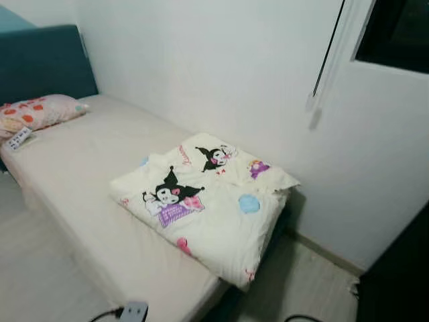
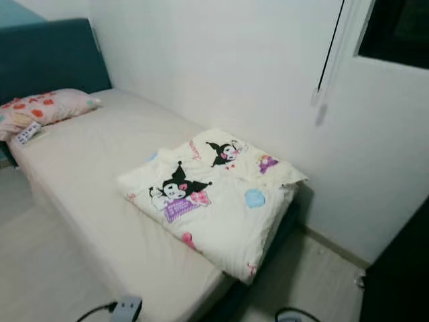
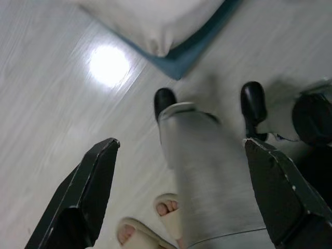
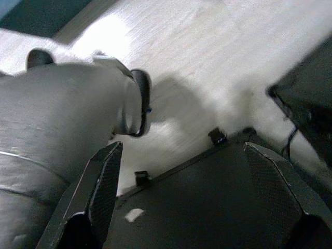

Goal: Clean up the room

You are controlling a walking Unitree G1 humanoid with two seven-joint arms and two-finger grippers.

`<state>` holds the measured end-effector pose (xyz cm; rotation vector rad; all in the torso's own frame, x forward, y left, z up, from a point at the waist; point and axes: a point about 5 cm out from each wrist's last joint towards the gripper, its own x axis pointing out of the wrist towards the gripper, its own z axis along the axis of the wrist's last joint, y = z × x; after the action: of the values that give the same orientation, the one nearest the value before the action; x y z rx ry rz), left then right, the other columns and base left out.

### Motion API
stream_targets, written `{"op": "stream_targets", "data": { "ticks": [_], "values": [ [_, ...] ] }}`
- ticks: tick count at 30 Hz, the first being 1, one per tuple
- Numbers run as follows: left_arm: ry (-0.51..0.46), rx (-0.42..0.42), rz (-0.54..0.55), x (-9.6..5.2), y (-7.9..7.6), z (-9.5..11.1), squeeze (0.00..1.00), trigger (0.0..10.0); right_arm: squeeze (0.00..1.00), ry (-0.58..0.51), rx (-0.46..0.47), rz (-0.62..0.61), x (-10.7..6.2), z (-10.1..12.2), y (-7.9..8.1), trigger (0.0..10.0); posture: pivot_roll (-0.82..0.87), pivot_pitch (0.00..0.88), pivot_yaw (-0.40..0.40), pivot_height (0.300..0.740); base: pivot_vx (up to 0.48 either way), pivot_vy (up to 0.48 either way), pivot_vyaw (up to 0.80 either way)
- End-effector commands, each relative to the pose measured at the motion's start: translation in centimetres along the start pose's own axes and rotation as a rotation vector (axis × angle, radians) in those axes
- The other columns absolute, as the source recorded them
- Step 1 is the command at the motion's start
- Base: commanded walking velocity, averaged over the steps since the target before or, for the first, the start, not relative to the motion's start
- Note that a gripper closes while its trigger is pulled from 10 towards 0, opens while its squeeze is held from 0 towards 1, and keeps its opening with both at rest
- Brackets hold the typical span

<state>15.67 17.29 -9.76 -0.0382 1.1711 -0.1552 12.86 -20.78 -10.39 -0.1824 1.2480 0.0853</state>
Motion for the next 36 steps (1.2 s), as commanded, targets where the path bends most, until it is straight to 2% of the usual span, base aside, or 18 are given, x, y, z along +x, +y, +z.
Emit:
{"op": "stream_targets", "data": {
  "ticks": [1,6,12,14,18,36],
  "values": [
    [0.009,0.001,-0.006,0.1,-0.3,-0.2,0.0,10.0,0.0,-0.011,-0.008,0.041,0.1,0.4,0.6,10.0,-0.08,0.0,0.035,0.731,0.0,-0.469,0.77],
    [0.01,-0.001,-0.008,0.1,-0.3,-0.3,0.0,10.0,0.0,-0.016,-0.019,0.046,0.0,0.5,0.4,10.0,-0.08,0.0,0.035,0.731,0.0,-0.469,0.77],
    [0.002,-0.016,0.005,0.1,-0.3,-0.3,0.0,10.0,0.0,-0.024,-0.033,0.063,0.1,-0.2,1.2,10.0,-0.09,0.003,0.034,0.731,0.0,0.0,0.77],
    [0.004,-0.012,0.004,0.1,-0.3,-0.3,0.0,10.0,0.0,-0.026,-0.043,0.073,0.0,-1.4,1.9,10.0,-0.09,0.003,0.036,0.731,0.0,0.0,0.77],
    [0.005,-0.011,0.004,0.1,-0.3,-0.3,0.0,10.0,0.0,-0.03,-0.051,0.077,0.0,-1.8,2.1,10.0,-0.09,0.002,0.039,0.731,0.0,0.0,0.77],
    [0.001,0.001,0.008,0.0,-0.1,-0.1,0.0,10.0,0.0,-0.086,-0.07,0.094,0.1,0.1,2.1,10.0,-0.09,0.0,0.044,0.731,0.0,0.0,0.77]
  ]
}}
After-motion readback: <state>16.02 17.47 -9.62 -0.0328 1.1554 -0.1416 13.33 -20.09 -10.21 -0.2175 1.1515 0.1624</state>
